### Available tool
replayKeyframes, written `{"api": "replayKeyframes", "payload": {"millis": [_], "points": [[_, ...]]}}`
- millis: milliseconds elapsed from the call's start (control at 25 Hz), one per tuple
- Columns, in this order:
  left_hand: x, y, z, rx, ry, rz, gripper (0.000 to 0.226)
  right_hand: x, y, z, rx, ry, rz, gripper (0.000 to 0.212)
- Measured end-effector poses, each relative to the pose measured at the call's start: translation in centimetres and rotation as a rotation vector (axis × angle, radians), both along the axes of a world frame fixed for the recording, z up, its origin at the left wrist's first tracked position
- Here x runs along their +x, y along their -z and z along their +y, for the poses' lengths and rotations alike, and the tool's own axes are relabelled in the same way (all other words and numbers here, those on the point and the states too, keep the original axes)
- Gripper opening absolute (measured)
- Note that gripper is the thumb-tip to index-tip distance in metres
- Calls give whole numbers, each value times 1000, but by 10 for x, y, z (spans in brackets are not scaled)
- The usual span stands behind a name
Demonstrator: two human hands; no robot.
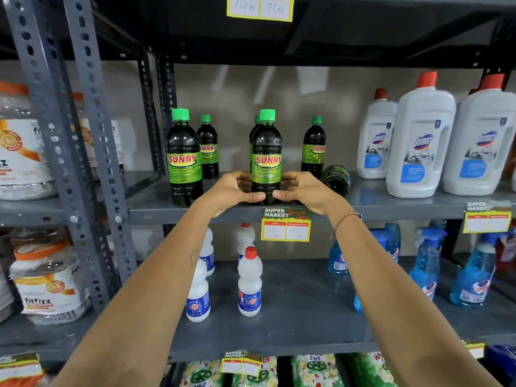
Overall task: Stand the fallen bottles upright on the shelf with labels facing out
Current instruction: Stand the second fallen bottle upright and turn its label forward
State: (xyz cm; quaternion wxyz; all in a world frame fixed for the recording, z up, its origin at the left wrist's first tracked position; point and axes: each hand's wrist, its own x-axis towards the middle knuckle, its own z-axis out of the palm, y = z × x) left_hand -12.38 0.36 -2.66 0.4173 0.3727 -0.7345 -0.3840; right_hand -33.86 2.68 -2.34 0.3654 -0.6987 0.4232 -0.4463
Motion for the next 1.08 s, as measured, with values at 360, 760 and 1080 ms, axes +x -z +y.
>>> {"api": "replayKeyframes", "payload": {"millis": [360, 760, 1080], "points": [[2, 0, -2, 1, 10, -1, 56, 0, 0, 3, -3, -2, -19, 34], [5, 1, 3, -40, 22, -47, 67, -1, -7, 13, 67, -42, 7, 42], [13, 12, 31, -191, -208, 48, 38, -11, -1, 41, 42, 90, -12, 50]]}}
